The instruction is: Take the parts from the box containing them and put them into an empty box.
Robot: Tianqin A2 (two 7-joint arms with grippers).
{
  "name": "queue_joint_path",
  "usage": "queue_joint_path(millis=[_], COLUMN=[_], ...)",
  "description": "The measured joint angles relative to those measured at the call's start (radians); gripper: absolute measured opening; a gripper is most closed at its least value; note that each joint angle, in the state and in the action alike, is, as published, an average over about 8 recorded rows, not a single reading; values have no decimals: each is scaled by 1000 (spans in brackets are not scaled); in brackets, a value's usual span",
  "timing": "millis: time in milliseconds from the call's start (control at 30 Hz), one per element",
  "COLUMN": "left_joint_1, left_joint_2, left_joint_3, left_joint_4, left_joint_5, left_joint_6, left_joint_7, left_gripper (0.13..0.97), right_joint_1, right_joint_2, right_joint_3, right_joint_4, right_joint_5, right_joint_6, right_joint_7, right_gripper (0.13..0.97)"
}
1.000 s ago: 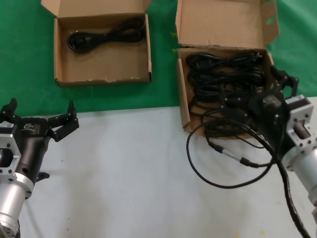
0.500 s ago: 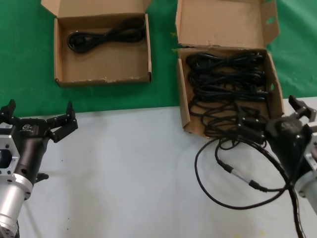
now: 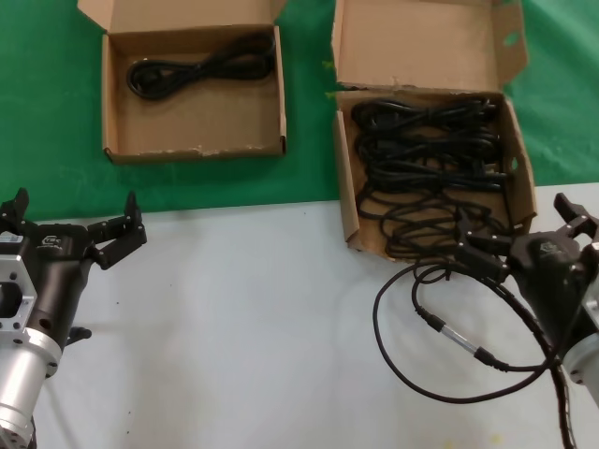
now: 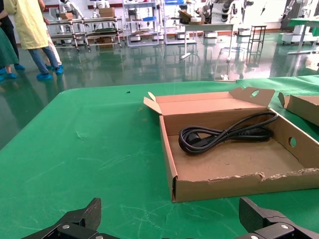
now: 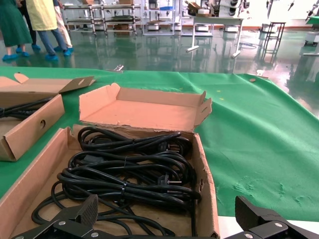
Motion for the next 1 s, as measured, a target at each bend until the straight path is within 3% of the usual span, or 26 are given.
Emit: queue_joint_path(millis=[1000], left_joint_1=[0], left_joint_2=[0], left_joint_3=[0], left_joint_4=[0], left_joint_5=[0], left_joint_6=[0], left_joint_7=[0], left_gripper=[966], right_joint_1=[0], right_joint_2=[0], right_joint_3=[0], right_joint_4=[0], right_joint_5=[0], right_joint_6=[0], right_joint_7=[0], right_gripper=[966])
